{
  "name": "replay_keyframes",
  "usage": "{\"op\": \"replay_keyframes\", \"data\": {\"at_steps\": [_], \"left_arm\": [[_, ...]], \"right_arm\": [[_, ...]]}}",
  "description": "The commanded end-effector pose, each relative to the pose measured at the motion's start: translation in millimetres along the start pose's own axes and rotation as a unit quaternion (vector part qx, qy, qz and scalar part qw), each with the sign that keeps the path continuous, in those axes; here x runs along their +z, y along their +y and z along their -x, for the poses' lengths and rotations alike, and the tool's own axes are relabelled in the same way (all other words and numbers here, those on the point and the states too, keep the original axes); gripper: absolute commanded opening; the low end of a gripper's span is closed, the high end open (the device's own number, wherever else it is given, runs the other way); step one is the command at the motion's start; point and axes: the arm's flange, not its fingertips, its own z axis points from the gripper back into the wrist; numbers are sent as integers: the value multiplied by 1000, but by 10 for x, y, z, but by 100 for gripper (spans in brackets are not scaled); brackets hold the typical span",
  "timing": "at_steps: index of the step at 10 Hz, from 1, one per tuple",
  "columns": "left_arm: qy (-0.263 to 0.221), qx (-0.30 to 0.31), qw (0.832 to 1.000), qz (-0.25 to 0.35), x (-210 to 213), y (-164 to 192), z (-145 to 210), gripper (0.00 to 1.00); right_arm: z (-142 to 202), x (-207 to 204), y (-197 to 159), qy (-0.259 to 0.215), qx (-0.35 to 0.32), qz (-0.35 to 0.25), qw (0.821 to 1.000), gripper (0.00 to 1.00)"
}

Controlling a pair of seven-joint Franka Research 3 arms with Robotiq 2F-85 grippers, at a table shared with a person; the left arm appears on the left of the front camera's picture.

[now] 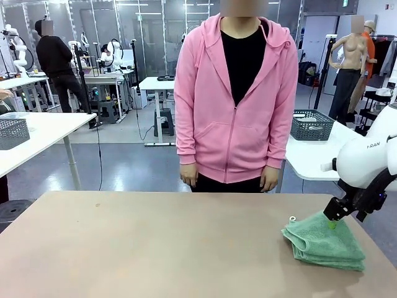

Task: Fold the towels and place them in the basket.
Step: Stack the folded Towel with hook on the right side of the table.

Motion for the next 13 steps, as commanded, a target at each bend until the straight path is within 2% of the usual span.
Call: {"op": "replay_keyframes", "data": {"at_steps": [1, 4, 5, 6, 9, 11, 13], "left_arm": [[-4, 0, 1000, -5, -11, -6, 14, 100], [-4, 0, 1000, -5, -11, -6, 14, 100], [-4, 0, 1000, -5, -11, -6, 14, 100], [-4, 0, 1000, -5, -11, -6, 14, 100], [-4, 0, 1000, -5, -11, -6, 14, 100], [-4, 0, 1000, -5, -11, -6, 14, 100], [-4, 0, 1000, -5, -11, -6, 14, 100]], "right_arm": [[9, -19, -25, 2, 7, -1, 1000, 100], [0, 0, 0, 0, 0, 0, 1000, 100], [86, 252, 85, -1, 22, -29, 999, 100], [121, 644, 124, -6, 50, -4, 999, 100], [335, 2020, 401, -47, 153, -40, 986, 100], [621, 2881, 699, -78, 205, -42, 975, 100], [957, 3556, 1034, -119, 230, -48, 965, 100]]}}
